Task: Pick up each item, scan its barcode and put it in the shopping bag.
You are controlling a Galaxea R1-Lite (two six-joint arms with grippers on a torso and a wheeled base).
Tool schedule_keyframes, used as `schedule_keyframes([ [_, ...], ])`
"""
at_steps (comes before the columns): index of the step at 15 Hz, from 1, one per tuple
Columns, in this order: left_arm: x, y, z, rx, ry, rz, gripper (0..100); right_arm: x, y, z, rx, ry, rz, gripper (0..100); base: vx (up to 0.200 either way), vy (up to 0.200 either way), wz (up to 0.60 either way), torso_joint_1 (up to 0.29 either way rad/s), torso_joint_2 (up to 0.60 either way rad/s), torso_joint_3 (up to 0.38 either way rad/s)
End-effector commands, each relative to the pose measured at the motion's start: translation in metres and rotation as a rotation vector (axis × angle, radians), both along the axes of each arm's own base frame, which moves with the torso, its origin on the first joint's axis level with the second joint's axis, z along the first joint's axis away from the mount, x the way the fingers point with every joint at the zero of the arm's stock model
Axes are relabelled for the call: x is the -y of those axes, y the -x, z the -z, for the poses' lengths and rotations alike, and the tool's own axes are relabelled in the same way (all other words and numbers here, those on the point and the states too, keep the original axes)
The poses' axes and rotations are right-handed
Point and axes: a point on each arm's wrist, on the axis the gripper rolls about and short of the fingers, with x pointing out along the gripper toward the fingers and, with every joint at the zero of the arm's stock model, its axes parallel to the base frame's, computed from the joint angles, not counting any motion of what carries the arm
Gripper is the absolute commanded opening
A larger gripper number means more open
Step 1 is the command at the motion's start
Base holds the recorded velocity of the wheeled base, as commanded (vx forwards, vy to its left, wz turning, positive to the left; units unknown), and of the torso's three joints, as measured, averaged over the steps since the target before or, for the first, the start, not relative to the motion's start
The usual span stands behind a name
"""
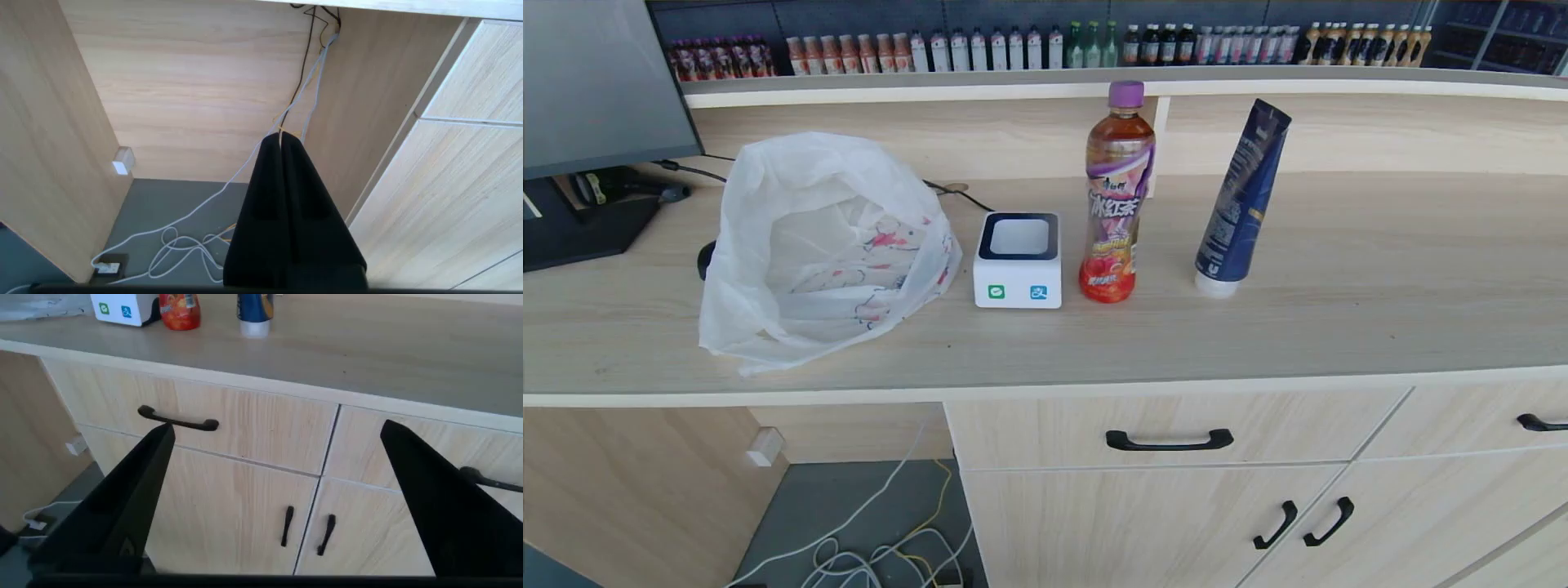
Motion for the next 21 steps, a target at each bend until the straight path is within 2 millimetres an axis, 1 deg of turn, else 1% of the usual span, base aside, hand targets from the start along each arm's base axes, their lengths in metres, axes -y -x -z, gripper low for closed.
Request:
schedule_keyframes([
  [1,0.0,0.0,0.0,0.0,0.0,0.0,0,-0.005,-0.025,-0.02,-0.056,0.042,-0.097,100,0.0,0.0,0.0,0.0,0.0,0.0],
  [2,0.0,0.0,0.0,0.0,0.0,0.0,0,-0.007,-0.03,-0.029,-0.044,0.091,-0.143,100,0.0,0.0,0.0,0.0,0.0,0.0],
  [3,0.0,0.0,0.0,0.0,0.0,0.0,0,-0.01,-0.04,-0.038,-0.038,0.15,-0.177,100,0.0,0.0,0.0,0.0,0.0,0.0],
  [6,0.0,0.0,0.0,0.0,0.0,0.0,0,-0.021,-0.06,-0.061,-0.016,0.212,-0.297,100,0.0,0.0,0.0,0.0,0.0,0.0],
  [7,0.0,0.0,0.0,0.0,0.0,0.0,0,-0.026,-0.069,-0.07,0.013,0.261,-0.316,100,0.0,0.0,0.0,0.0,0.0,0.0],
  [10,0.0,0.0,0.0,0.0,0.0,0.0,0,-0.048,-0.098,-0.086,0.09,0.311,-0.4,100,0.0,0.0,0.0,0.0,0.0,0.0],
  [11,0.0,0.0,0.0,0.0,0.0,0.0,0,-0.056,-0.107,-0.088,0.104,0.322,-0.403,100,0.0,0.0,0.0,0.0,0.0,0.0],
  [12,0.0,0.0,0.0,0.0,0.0,0.0,0,-0.062,-0.113,-0.09,0.117,0.322,-0.406,100,0.0,0.0,0.0,0.0,0.0,0.0],
  [13,0.0,0.0,0.0,0.0,0.0,0.0,0,-0.073,-0.119,-0.09,0.125,0.314,-0.396,100,0.0,0.0,0.0,0.0,0.0,0.0],
  [15,0.0,0.0,0.0,0.0,0.0,0.0,0,-0.091,-0.124,-0.09,0.126,0.291,-0.34,100,0.0,0.0,0.0,0.0,0.0,0.0],
  [17,0.0,0.0,0.0,0.0,0.0,0.0,0,-0.102,-0.131,-0.089,0.079,0.219,-0.247,100,0.0,0.0,0.0,0.0,0.0,0.0],
  [19,0.0,0.0,0.0,0.0,0.0,0.0,0,-0.117,-0.141,-0.089,0.026,0.128,-0.216,100,0.0,0.0,0.0,0.0,0.0,0.0],
  [21,0.0,0.0,0.0,0.0,0.0,0.0,0,-0.134,-0.15,-0.09,0.043,0.09,-0.193,100,0.0,0.0,0.0,0.0,0.0,0.0],
])
